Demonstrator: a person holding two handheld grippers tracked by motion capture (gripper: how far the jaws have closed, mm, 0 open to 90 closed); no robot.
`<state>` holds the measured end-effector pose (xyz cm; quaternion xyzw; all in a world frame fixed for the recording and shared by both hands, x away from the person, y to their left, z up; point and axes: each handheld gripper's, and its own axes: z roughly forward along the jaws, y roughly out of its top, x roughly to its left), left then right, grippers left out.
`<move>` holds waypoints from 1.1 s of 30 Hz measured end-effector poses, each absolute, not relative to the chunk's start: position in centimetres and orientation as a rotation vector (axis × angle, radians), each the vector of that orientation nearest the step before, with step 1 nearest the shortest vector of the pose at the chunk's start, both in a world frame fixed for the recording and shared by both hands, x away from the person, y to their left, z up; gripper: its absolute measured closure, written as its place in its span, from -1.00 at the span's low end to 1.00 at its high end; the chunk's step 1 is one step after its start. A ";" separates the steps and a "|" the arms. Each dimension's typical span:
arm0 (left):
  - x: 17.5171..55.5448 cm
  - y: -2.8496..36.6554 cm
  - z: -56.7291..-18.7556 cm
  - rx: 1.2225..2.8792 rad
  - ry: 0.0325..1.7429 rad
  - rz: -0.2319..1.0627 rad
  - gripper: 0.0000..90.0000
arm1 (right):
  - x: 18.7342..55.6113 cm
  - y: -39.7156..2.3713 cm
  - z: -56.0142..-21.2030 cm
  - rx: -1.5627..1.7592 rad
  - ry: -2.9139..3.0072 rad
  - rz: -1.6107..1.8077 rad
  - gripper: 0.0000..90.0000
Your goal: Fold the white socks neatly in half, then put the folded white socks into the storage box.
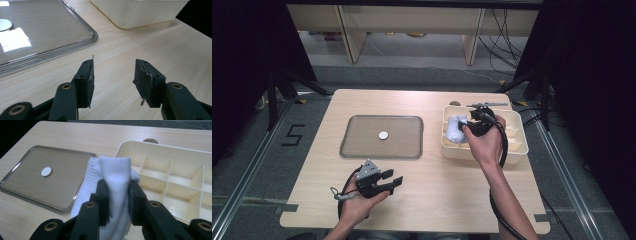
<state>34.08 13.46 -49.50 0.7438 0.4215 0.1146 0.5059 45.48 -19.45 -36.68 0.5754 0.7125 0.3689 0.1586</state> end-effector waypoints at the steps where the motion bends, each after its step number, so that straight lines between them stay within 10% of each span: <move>1: 34.0 13.5 -49.5 1.795 1.017 0.276 0.11 | 45.6 -19.5 -36.7 1.655 2.035 1.052 0.65; 33: 33.8 13.1 -49.9 1.800 1.002 0.257 0.10 | 48.7 -19.1 -39.5 1.671 2.105 0.955 0.65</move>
